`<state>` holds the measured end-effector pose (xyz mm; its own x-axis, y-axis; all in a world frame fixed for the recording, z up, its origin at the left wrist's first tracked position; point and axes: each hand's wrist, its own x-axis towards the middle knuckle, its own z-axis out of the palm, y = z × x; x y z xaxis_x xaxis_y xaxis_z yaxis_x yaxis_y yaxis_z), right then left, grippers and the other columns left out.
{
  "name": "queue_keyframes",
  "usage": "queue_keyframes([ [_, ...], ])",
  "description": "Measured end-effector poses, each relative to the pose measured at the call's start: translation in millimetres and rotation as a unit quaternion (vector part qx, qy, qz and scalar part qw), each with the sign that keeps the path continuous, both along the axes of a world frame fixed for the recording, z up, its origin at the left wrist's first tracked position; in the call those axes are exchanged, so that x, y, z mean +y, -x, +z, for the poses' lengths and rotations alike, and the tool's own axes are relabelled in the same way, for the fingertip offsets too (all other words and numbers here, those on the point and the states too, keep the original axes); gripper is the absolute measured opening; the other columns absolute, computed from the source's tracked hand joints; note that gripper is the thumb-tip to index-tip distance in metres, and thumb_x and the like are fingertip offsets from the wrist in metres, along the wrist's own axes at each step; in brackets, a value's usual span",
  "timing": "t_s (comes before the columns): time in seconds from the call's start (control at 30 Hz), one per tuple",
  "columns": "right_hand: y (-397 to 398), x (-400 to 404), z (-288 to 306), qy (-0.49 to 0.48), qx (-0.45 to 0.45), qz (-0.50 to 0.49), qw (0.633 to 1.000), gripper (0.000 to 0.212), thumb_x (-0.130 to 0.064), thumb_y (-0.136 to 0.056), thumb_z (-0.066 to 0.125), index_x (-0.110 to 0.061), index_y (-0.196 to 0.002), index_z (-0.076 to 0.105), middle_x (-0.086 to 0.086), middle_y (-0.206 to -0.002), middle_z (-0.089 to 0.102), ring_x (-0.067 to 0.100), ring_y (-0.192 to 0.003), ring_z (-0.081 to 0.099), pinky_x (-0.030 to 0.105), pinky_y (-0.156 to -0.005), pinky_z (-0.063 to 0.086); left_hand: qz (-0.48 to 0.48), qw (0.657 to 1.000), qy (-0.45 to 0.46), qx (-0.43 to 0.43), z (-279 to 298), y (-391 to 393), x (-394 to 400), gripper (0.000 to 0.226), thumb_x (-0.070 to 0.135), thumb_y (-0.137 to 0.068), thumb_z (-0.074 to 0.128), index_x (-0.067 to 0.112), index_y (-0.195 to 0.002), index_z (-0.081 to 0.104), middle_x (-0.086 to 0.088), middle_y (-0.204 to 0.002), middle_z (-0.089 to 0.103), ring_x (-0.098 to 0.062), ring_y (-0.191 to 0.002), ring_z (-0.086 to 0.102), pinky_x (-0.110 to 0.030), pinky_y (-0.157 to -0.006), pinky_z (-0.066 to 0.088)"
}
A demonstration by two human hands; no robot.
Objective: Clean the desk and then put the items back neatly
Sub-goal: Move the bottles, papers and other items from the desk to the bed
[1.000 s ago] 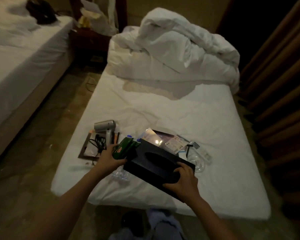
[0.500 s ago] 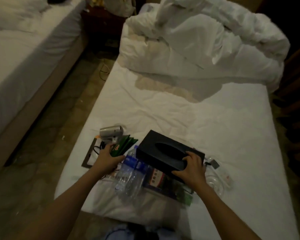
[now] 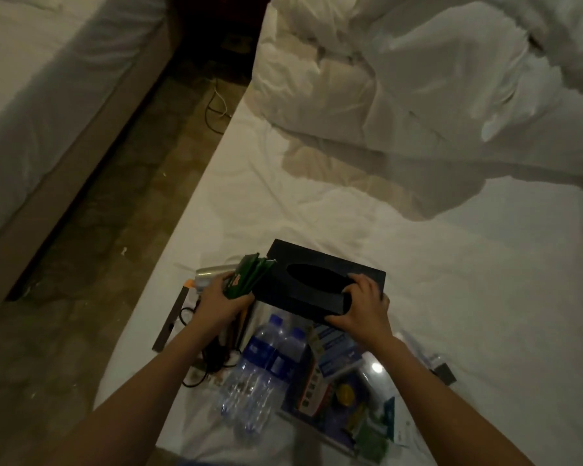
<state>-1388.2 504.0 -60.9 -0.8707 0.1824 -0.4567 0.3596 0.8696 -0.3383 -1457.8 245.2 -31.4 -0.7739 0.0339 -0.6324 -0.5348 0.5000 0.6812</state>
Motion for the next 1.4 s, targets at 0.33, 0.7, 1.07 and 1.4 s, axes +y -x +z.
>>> queue_keyframes([
  [0.33, 62, 2, -51, -0.034, -0.073, 0.065, 0.995, 0.064, -0.052, -0.076, 0.069, -0.016, -0.124, 0.048, -0.001, -0.155, 0.018, 0.02, -0.144, 0.007, 0.052, -0.112, 0.01, -0.015, 0.998, 0.032, -0.056, -46, 43, 13, 0.057, 0.007, -0.083, 0.069, 0.009, -0.133, 0.042, -0.011, -0.117, 0.054, -0.013, -0.09, 0.053, -0.024, -0.073, 0.044],
  [0.7, 43, 30, -75, 0.066, -0.043, -0.078, 0.994, 0.044, -0.022, -0.081, 0.074, -0.004, -0.117, 0.056, 0.015, -0.135, 0.045, 0.03, -0.124, 0.04, 0.034, -0.098, 0.034, -0.159, 0.982, 0.098, -0.038, -69, 62, 54, 0.093, 0.043, -0.057, 0.064, 0.02, -0.141, 0.033, -0.016, -0.128, 0.042, -0.031, -0.119, 0.043, -0.043, -0.102, 0.04],
  [1.07, -2, 35, -51, 0.098, -0.105, -0.204, 0.968, 0.016, -0.019, -0.087, 0.063, -0.004, -0.084, 0.057, 0.009, -0.091, 0.057, 0.024, -0.089, 0.057, 0.027, -0.064, 0.035, -0.329, 0.932, 0.154, -0.021, -70, 46, 89, 0.085, 0.032, -0.077, 0.073, 0.02, -0.146, 0.025, -0.015, -0.143, 0.02, -0.033, -0.134, 0.022, -0.037, -0.111, 0.025],
  [1.4, -15, 21, 19, 0.103, -0.069, -0.12, 0.985, 0.022, -0.02, -0.085, 0.065, -0.006, -0.098, 0.054, 0.01, -0.101, 0.054, 0.02, -0.092, 0.053, 0.026, -0.065, 0.033, -0.362, 0.911, 0.194, 0.043, 9, 16, 52, 0.065, 0.03, -0.078, 0.068, 0.018, -0.137, 0.043, -0.011, -0.132, 0.038, -0.026, -0.127, 0.035, -0.035, -0.104, 0.036],
])
